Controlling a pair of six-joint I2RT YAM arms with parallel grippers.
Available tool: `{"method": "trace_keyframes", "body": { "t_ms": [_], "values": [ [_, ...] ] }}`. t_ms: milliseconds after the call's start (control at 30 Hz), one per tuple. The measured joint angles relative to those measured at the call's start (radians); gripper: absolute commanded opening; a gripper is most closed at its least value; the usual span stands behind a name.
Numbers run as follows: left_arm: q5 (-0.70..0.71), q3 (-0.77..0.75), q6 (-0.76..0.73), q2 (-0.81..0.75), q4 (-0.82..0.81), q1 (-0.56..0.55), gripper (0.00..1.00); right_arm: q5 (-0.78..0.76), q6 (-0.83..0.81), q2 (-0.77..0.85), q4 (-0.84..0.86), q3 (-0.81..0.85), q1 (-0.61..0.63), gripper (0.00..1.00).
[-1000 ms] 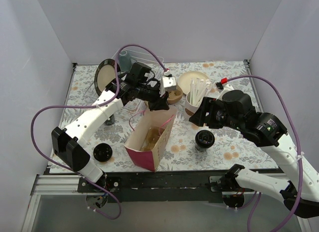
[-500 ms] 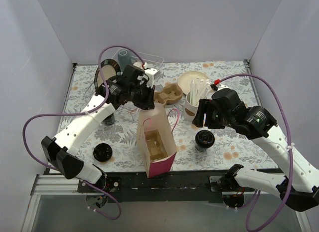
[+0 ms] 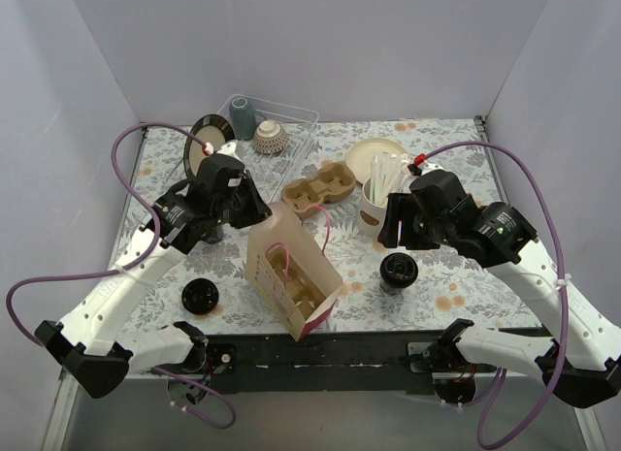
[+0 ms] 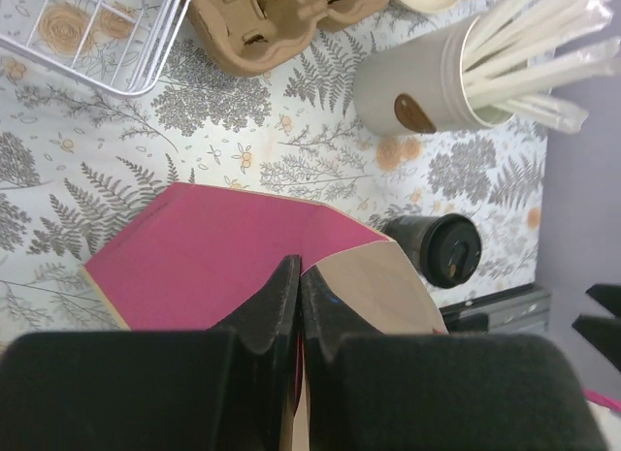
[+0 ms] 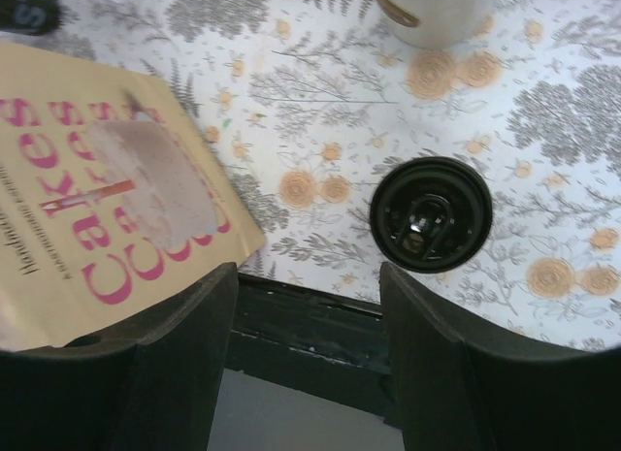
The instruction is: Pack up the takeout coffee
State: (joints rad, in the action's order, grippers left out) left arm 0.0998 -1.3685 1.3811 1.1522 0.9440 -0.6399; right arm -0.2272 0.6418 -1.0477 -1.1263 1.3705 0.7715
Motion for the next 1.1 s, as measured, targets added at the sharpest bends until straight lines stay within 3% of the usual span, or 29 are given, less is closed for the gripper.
{"method": "trace_keyframes", "body": {
  "t_ms": [300,633,800,867,900,1000,1100],
  "values": [
    [0.055,0.092,0.277,-0.068,-0.048,0.004,0.00,0.124,-0.007,-0.003,0.087,0.067,0.000,0.65],
    [0.172,-0.038,0.344,0.001,-0.033,0.028,0.00,0.200,-0.018,-0.103,0.074,0.263,0.000,0.65],
    [0.161,0.016,0.379,-0.018,-0.045,0.035,0.00,0.209,-0.016,-0.111,0.045,0.263,0.000,0.65],
    [0.142,0.062,0.393,-0.041,-0.037,0.035,0.15,0.212,-0.016,-0.111,0.032,0.263,0.000,0.65],
    [0.129,0.080,0.396,-0.051,-0.024,0.035,0.34,0.217,-0.016,-0.111,0.026,0.263,0.000,0.65],
    [0.095,0.089,0.359,-0.056,-0.007,0.035,0.63,0.244,-0.018,-0.117,0.015,0.262,0.000,0.65],
    [0.060,0.080,0.263,-0.056,-0.010,0.035,0.66,0.264,-0.018,-0.129,0.009,0.261,0.000,0.65]
  ]
}}
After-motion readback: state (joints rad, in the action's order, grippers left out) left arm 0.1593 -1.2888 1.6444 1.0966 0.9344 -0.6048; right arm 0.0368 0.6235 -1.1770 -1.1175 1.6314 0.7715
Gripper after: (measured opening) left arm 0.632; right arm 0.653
